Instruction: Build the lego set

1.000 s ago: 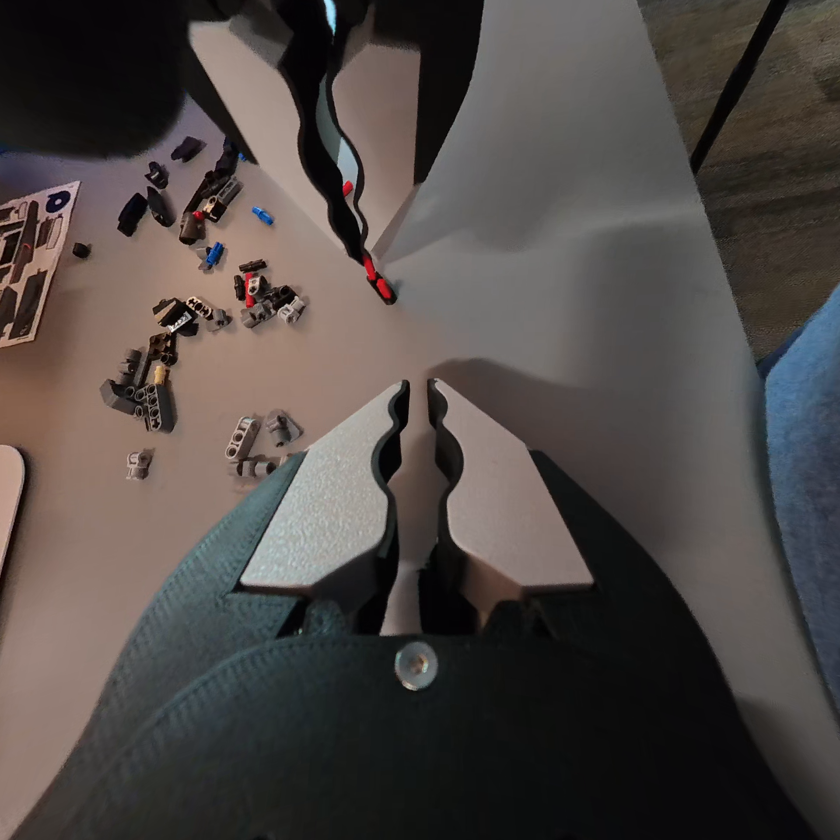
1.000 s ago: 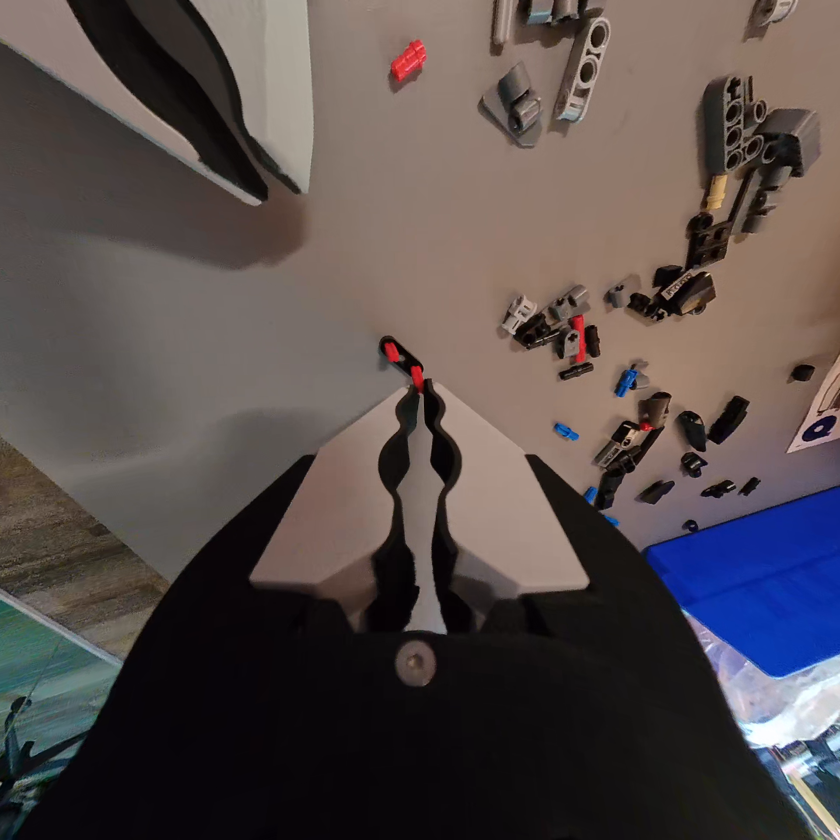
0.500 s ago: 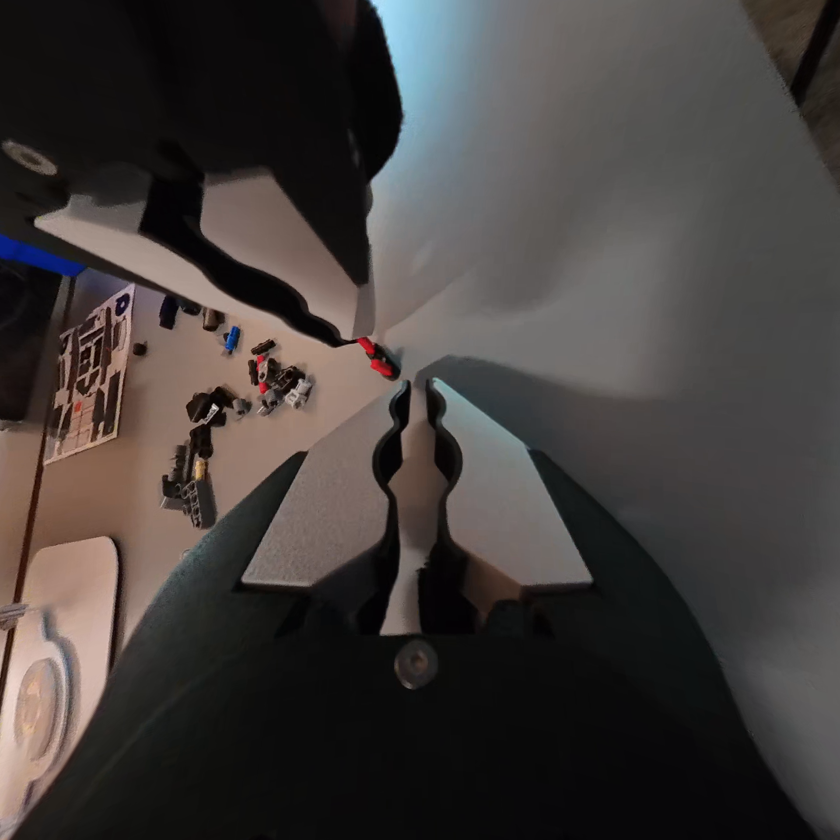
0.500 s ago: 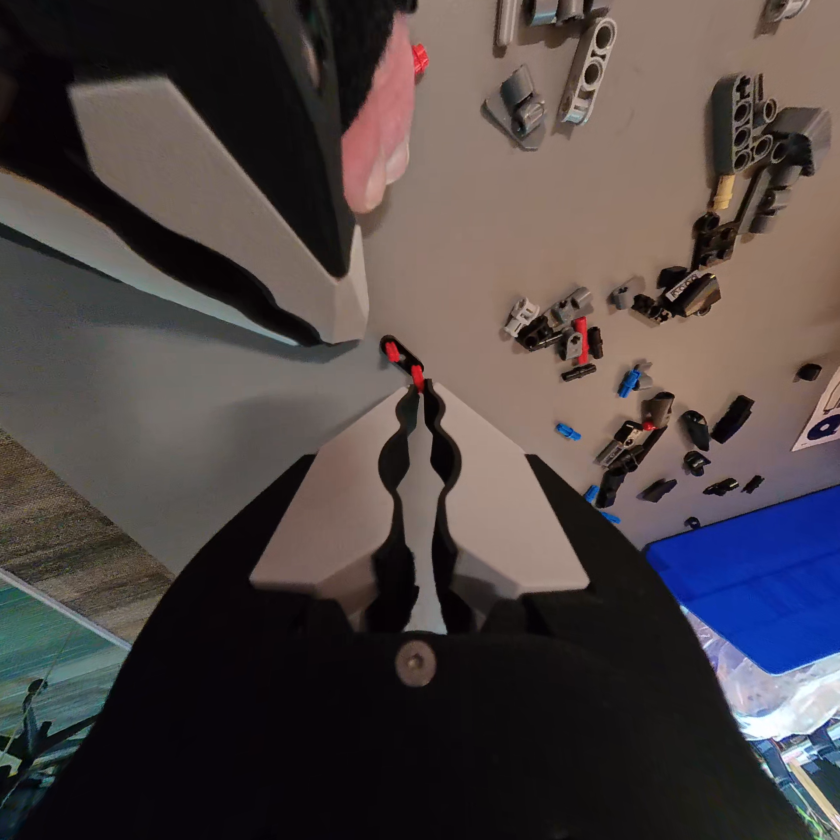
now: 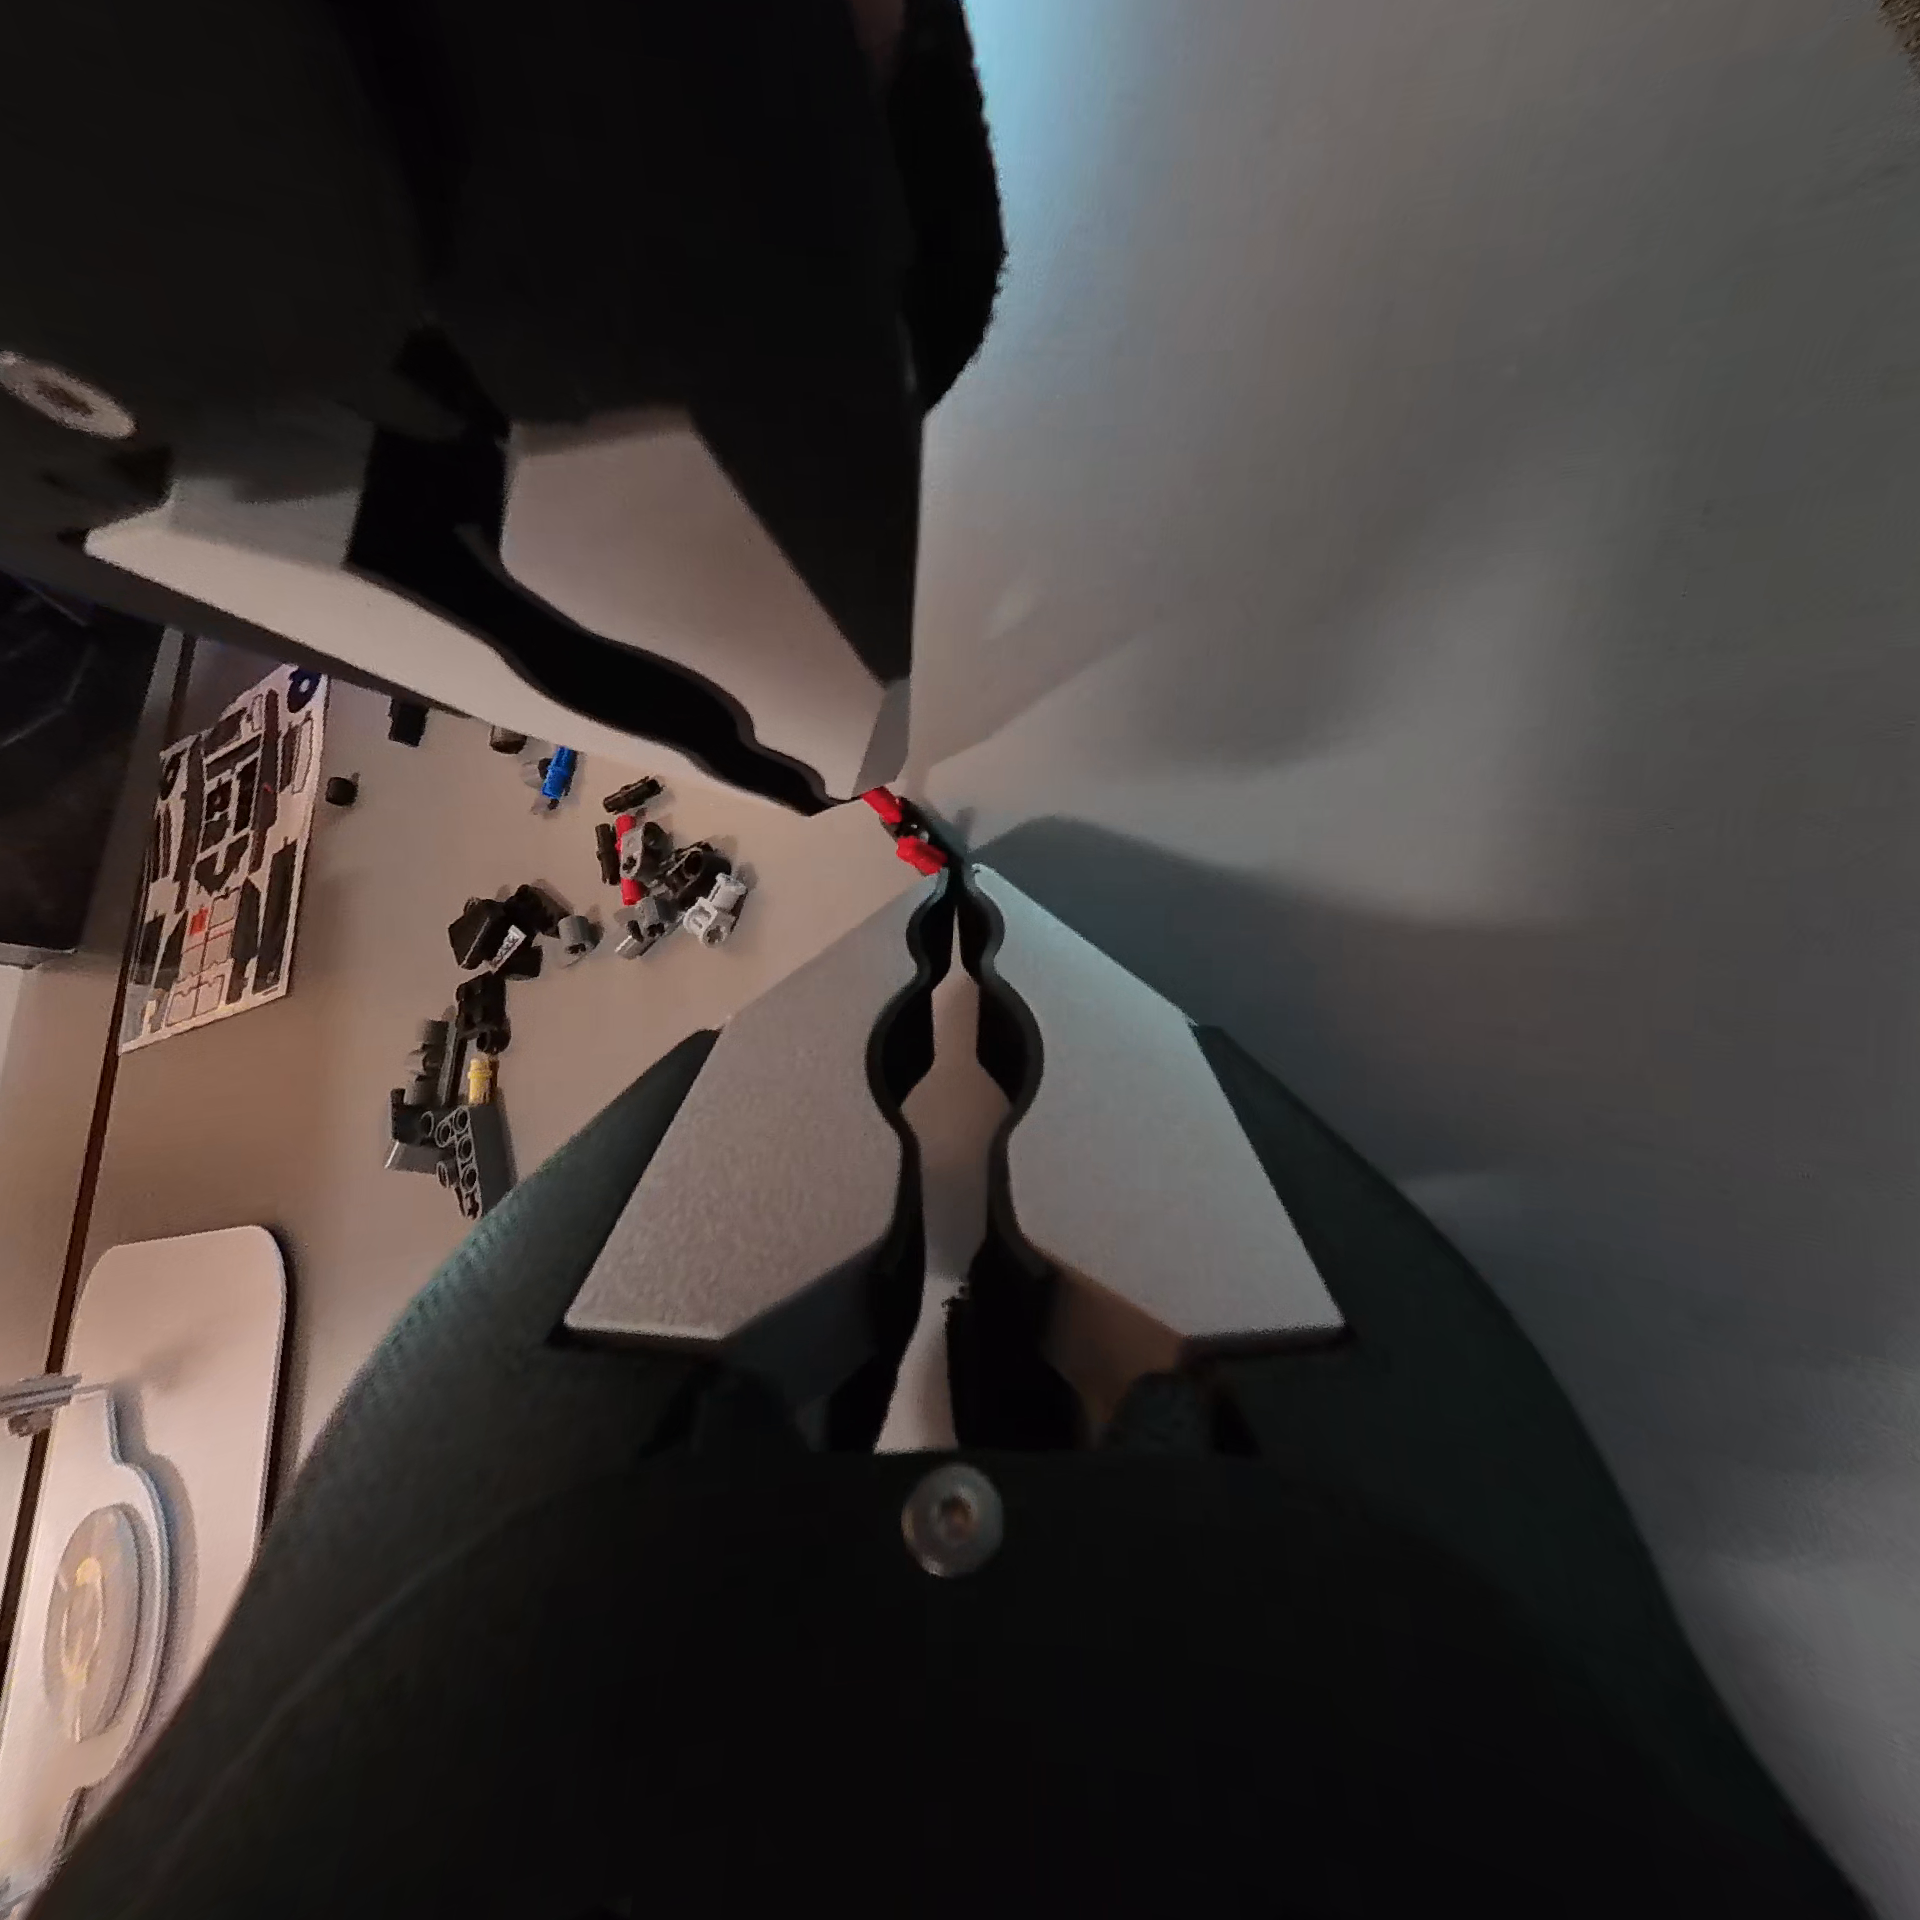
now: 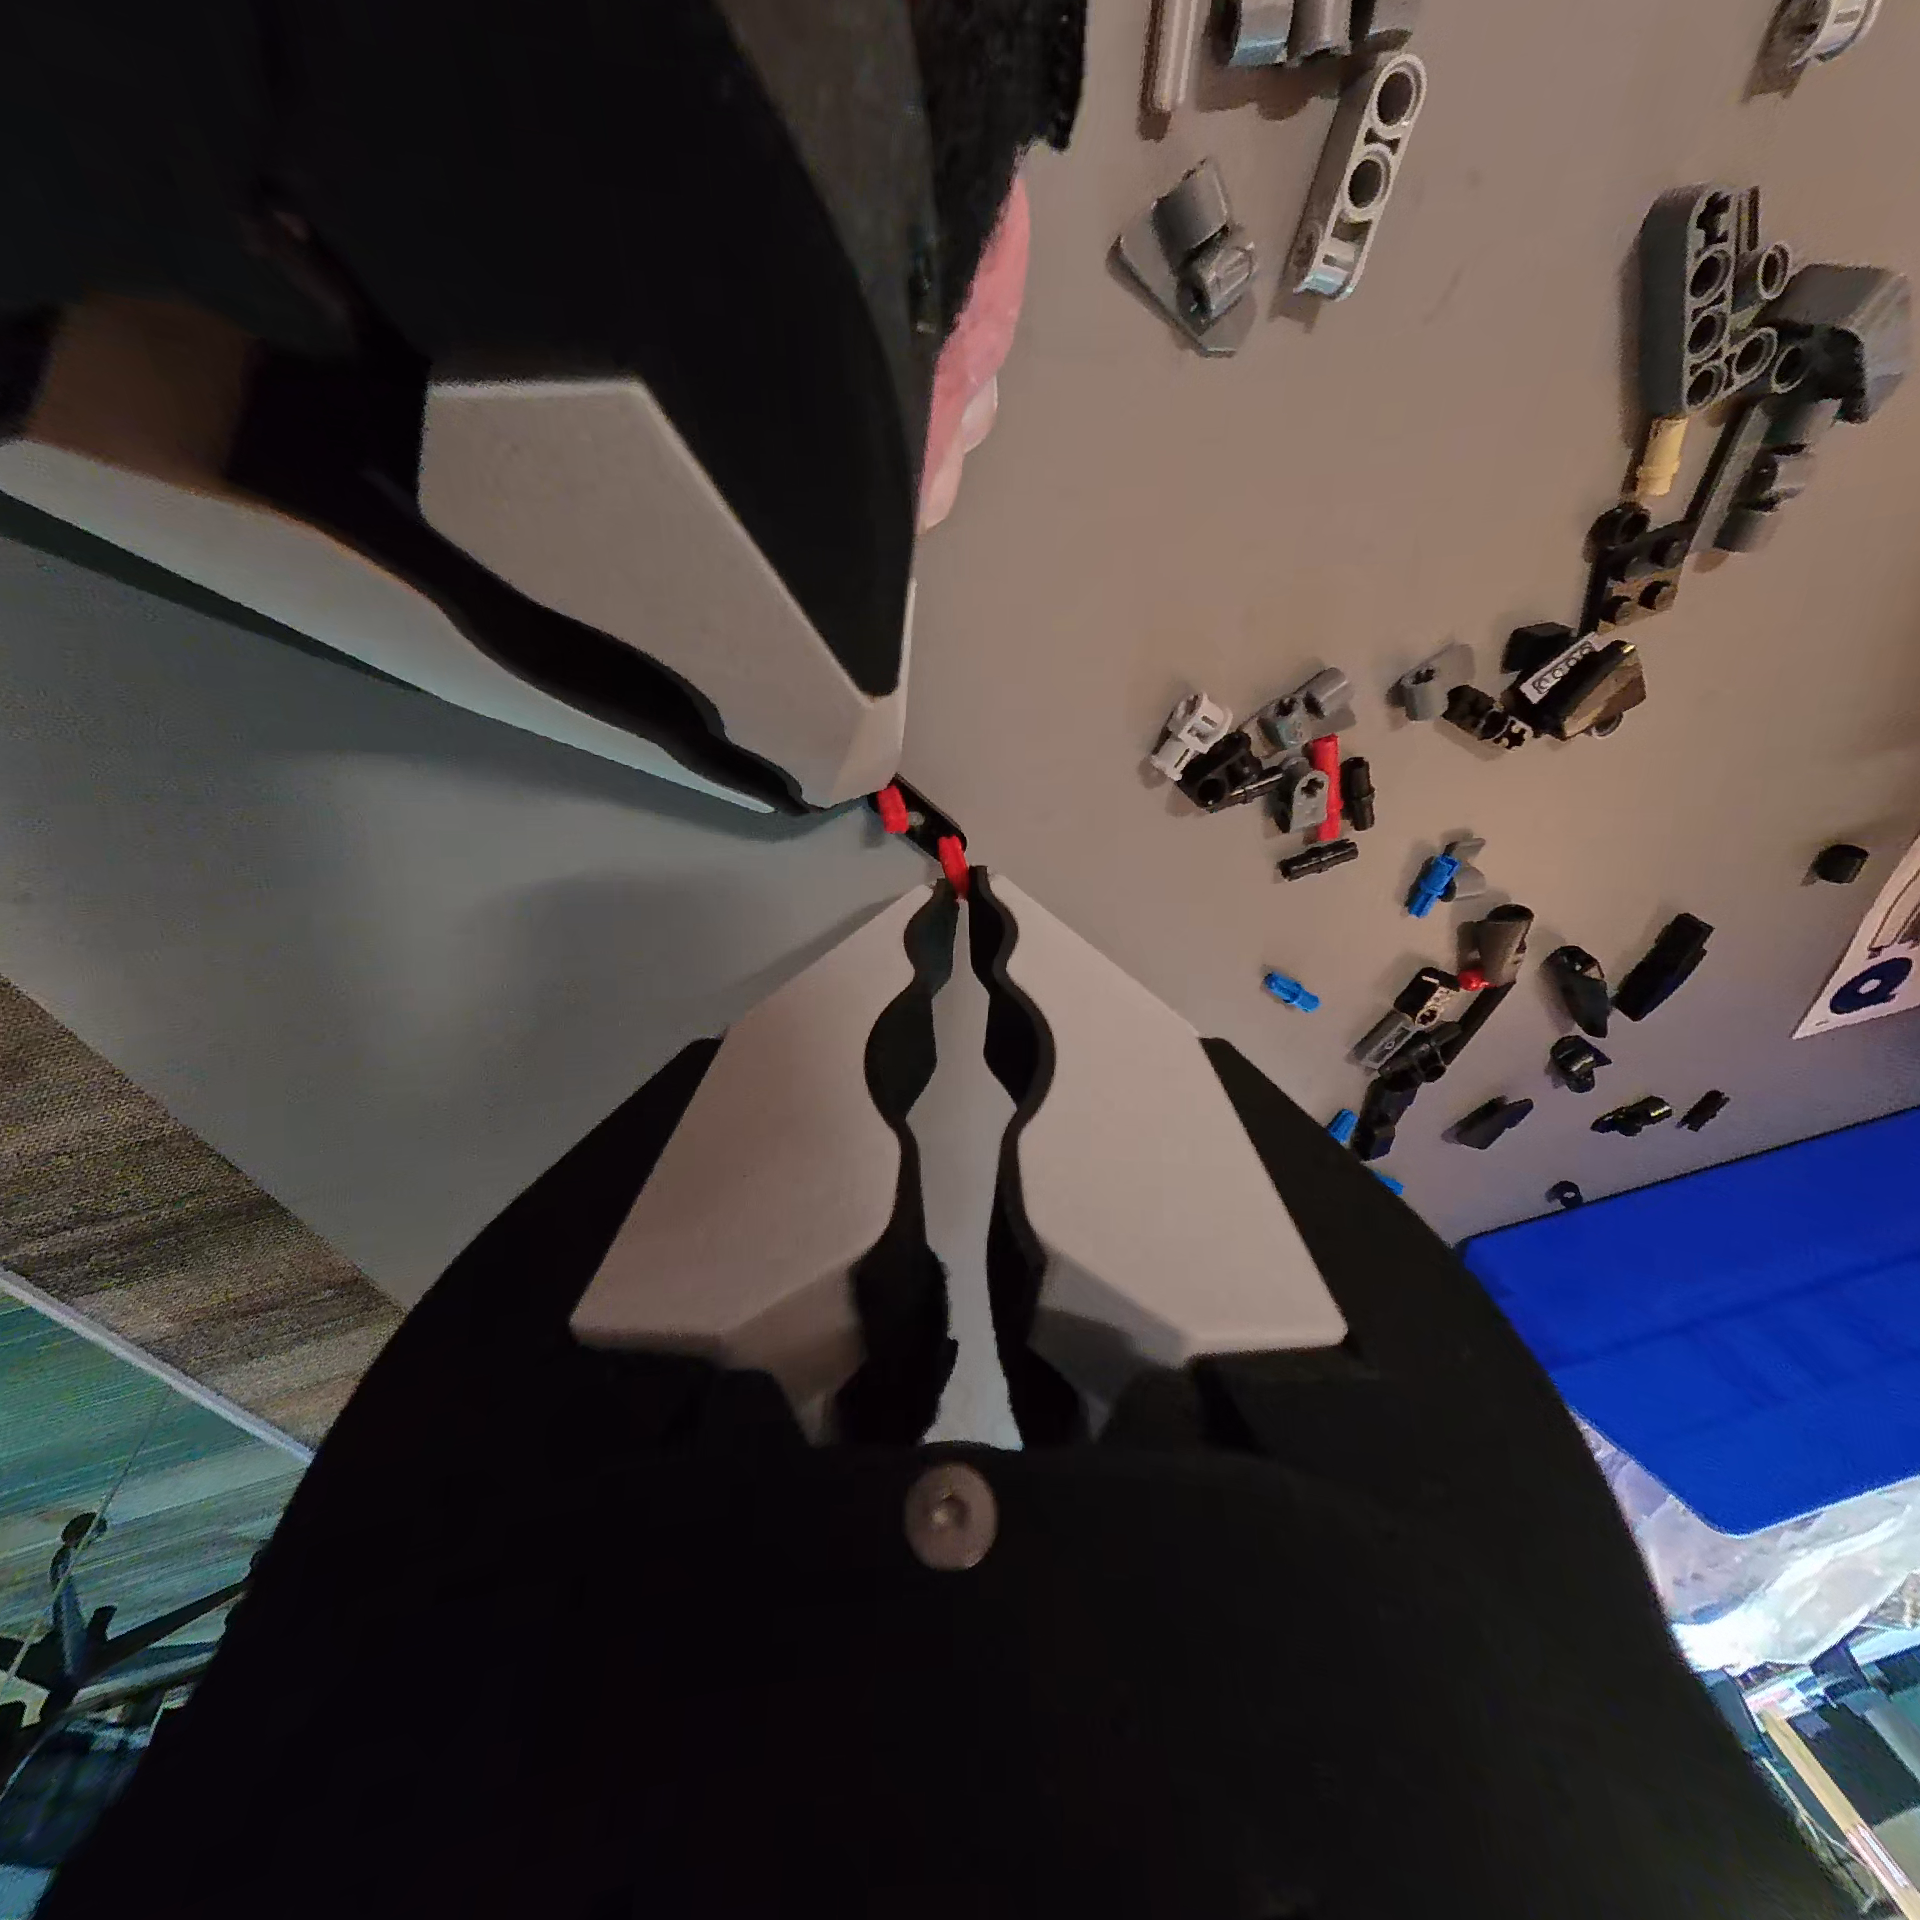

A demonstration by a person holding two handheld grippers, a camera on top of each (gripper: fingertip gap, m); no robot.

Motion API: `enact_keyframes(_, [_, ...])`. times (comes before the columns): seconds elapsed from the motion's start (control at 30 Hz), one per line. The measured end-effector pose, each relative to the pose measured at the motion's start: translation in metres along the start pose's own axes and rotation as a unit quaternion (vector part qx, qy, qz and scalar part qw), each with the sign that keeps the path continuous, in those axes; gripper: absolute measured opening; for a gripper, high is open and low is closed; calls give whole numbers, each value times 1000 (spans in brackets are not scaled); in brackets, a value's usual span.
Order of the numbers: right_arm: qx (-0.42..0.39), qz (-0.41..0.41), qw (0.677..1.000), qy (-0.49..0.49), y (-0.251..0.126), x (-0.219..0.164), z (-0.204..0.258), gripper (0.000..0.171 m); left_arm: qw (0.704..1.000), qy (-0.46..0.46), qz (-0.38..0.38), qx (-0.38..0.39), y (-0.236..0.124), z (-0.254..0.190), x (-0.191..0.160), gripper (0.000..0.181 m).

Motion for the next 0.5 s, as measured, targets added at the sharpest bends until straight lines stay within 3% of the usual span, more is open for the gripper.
enact_keyframes(0.03, [0, 0, 1000, 0, 0, 0, 0, 0, 1000, 2, 0, 1, 0, 0, 0, 0])
enact_keyframes(0.5, [-11, 5, 1000, -5, 0, 1, 1, 0, 1000, 5, -3, 1, 0, -1, 0, 0])
Point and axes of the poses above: each gripper's, where its closed fingertips meet, y out along the fingers, x out of its top, z = x × y across the jaws, the point moved 5 cm from there along -y, back along the fingers, and after that the axes turned 15 degrees about -y, right-handed, at the moved point
